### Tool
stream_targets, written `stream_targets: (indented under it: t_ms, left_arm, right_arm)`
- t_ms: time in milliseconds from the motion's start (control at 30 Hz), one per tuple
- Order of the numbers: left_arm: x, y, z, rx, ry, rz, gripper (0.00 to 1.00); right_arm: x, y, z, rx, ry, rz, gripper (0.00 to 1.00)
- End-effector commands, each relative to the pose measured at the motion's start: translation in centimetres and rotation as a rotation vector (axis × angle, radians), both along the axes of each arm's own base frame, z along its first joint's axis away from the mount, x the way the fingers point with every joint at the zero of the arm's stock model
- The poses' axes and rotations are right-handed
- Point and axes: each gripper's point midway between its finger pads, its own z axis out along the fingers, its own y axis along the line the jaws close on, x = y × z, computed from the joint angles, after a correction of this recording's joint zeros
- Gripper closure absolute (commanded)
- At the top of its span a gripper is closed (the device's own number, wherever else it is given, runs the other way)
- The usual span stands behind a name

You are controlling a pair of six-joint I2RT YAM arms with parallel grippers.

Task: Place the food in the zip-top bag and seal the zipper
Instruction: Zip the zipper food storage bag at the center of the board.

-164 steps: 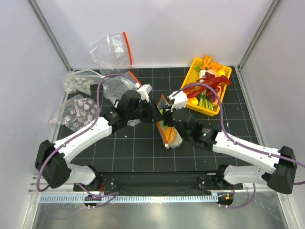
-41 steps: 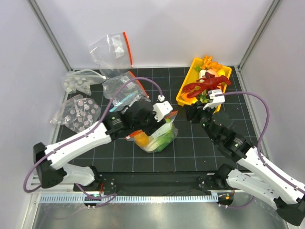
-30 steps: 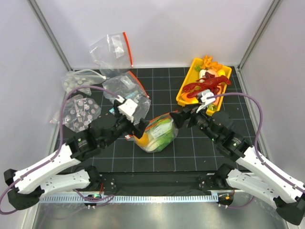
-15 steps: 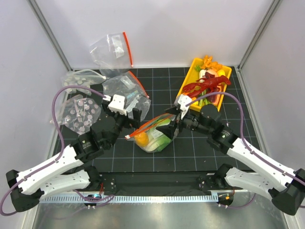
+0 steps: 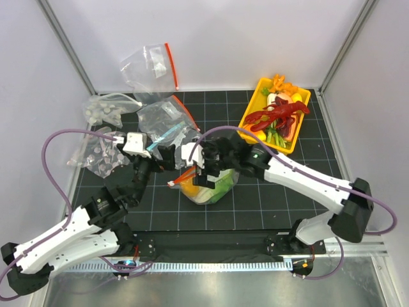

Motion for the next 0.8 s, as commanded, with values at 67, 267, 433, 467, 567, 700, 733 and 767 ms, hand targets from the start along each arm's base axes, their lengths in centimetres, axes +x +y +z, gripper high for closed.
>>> stream_targets:
  t_ms: [67,267,433,467,567,700,733,767]
  left_arm:
    - [-0.1,0.6,1.8,-0.07,-0.055,0.018,0.0]
    - [0.1,-0.1,1.5,-0.051,-0.047,-0.004,0.0]
    - [0.0,-0.8,1.6,-0.028,-0.055,-0.043,0.0]
    - [0.0,-0.8,1.6,-0.025,-0.055,-0.043,0.0]
    - [0.0,-1.4,1.1,0.005,-0.051,-0.068,0.0]
    - [-0.2,-3.2,1.4,0.011,-0.095,-0.159,0.0]
    - [-0.4,-3.7,1.3,0.014,-0.103,-0.192,0.0]
    - [-0.4,-4.1,1.1,0.023,-0.106,-0.205,0.0]
  right_arm:
    - [0.8,-0.9,-2.2,-0.221,-0.105,0.044,0.01]
    - [2.2,-0.6,-4.2,-0.28,-0.116,0.004,0.1]
    - [1.9,-0.4,-5.1,-0.316,-0.084,-0.015,0.91]
    - [1.9,-0.3,-5.0,-0.313,-0.084,-0.02,0.99]
    - [1.8,-0.3,-3.9,-0.264,-0.081,-0.075,0.99]
    - [2.0,-0.7,-2.1,-0.133,-0.065,-0.2,0.99]
    - [2.3,-1.1,-1.8,-0.124,-0.066,-0.239,0.99]
    - [2.3,-1.4,-1.6,-0.115,-0.051,-0.265,0.99]
